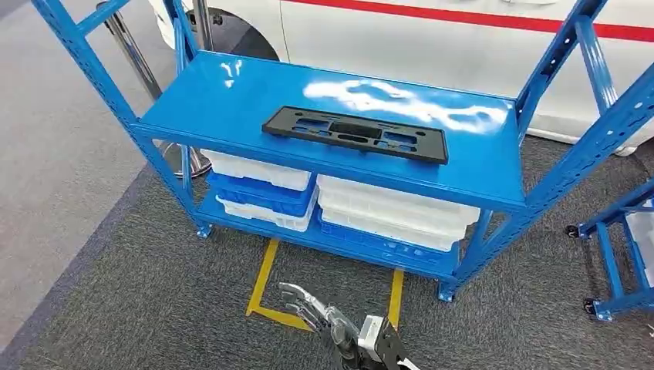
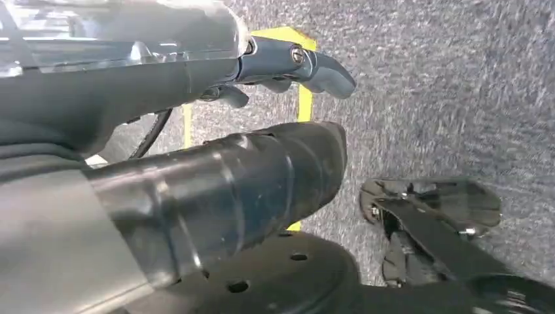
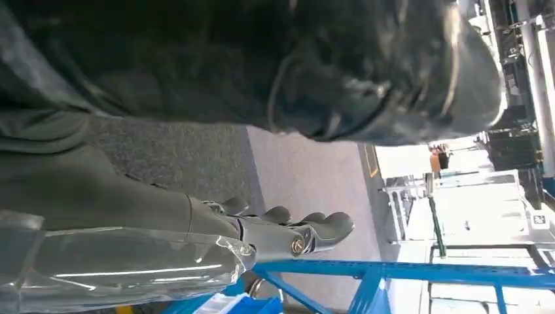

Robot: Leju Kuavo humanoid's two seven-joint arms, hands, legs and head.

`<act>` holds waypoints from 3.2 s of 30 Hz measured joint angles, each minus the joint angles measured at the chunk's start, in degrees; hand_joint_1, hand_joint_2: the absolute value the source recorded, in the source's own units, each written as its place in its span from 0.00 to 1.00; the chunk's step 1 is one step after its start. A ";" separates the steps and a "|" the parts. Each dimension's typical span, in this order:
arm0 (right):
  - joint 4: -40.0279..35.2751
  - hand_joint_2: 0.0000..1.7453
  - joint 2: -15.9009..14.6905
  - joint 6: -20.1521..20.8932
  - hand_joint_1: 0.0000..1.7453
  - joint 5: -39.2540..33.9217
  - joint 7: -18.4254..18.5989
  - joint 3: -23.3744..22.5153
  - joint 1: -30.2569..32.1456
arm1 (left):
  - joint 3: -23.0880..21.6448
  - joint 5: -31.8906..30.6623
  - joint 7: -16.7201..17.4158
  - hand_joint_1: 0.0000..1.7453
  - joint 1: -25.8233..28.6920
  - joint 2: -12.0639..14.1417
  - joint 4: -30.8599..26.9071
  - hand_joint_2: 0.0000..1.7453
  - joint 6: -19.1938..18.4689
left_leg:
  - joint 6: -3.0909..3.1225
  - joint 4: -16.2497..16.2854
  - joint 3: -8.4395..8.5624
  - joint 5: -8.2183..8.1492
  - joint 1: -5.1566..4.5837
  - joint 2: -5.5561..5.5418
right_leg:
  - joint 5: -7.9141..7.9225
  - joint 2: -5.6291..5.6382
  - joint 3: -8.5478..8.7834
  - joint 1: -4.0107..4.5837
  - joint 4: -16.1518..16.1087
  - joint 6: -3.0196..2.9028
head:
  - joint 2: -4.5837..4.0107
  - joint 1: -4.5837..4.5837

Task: Take the parts from the cabinet and place them on the table.

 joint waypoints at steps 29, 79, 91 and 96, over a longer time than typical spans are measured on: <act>0.11 0.00 0.15 0.70 0.00 -0.46 -0.07 0.68 -0.92 | -0.04 0.46 -0.11 0.00 -0.33 0.09 0.11 0.00 -0.04 | 0.35 -0.93 0.50 -0.93 -0.16 0.03 | 0.51 -0.04 0.21 0.41 -0.76 -0.57 | 0.00 -0.07; 0.24 0.00 0.04 1.92 0.00 -1.01 -0.13 0.76 -1.24 | -0.02 1.09 -0.26 0.00 -0.57 0.31 0.13 0.00 -0.85 | 2.44 -17.31 8.31 7.28 0.45 -0.03 | -3.01 0.58 -7.04 -0.38 12.72 2.56 | 0.00 0.02; 0.22 0.00 0.07 1.99 0.00 -1.01 -0.13 0.76 -1.28 | -0.02 1.11 -0.26 0.00 -0.75 0.17 0.13 0.00 -0.83 | -0.63 -0.30 0.57 -1.43 0.40 0.06 | -0.60 0.45 -0.74 0.08 1.23 -0.62 | 0.00 -0.02; 0.24 0.00 0.09 2.01 0.00 -1.01 -0.13 0.76 -1.29 | -0.02 1.22 -0.24 0.00 -0.65 0.20 0.11 0.00 -0.81 | 0.59 -13.79 5.13 9.35 0.24 0.07 | -2.19 0.79 1.46 0.47 1.26 -0.29 | 0.00 -0.02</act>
